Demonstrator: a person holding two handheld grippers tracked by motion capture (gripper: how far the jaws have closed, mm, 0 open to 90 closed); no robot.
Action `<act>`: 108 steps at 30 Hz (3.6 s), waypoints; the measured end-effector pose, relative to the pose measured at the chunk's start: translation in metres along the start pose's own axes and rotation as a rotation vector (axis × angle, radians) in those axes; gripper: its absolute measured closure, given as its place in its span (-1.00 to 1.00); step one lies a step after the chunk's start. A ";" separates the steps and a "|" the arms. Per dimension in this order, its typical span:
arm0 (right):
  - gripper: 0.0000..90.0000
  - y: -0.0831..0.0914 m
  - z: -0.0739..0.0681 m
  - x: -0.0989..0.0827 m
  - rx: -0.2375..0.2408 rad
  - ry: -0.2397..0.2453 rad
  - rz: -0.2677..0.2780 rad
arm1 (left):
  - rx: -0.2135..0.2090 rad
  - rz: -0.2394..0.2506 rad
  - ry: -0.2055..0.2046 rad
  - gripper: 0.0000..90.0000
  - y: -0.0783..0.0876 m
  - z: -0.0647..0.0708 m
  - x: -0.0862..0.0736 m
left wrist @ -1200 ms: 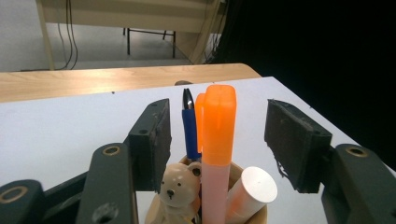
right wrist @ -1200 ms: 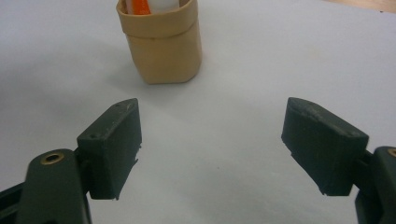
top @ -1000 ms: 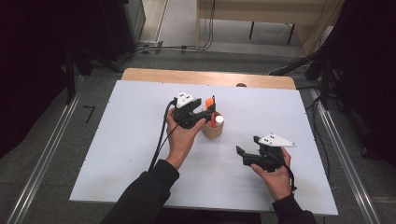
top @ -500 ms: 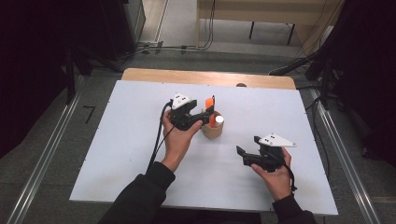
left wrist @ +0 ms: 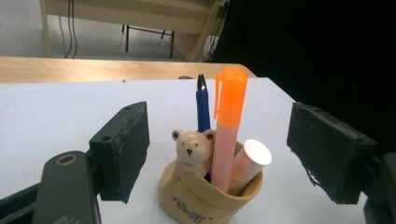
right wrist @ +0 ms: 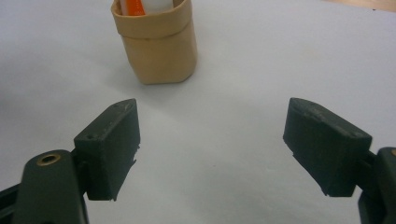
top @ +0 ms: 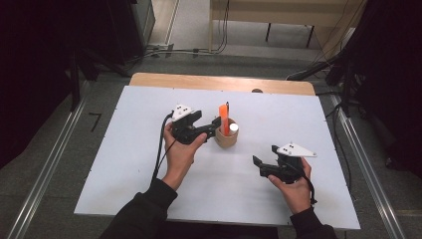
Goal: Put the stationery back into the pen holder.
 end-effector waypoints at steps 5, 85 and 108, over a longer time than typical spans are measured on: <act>-0.62 0.002 0.003 0.000 -0.007 -0.011 0.006 | -0.001 0.003 0.002 -0.52 0.009 -0.004 -0.005; -0.62 0.032 0.031 -0.014 -0.087 -0.076 0.028 | 0.136 -0.070 -0.004 -0.62 0.103 -0.078 -0.079; -0.62 0.048 0.049 -0.026 -0.140 -0.108 0.026 | 0.199 -0.073 0.027 -0.62 0.127 -0.103 -0.085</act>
Point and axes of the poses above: each handheld gripper's, and its own axes: y roughly backward along the jaws, x roughly out of its top, z roughly to its right, the point moved 3 cm from there along -y, roughly forward along the jaws, and after that the axes turned 1 degree about x, right-handed, at the moved point
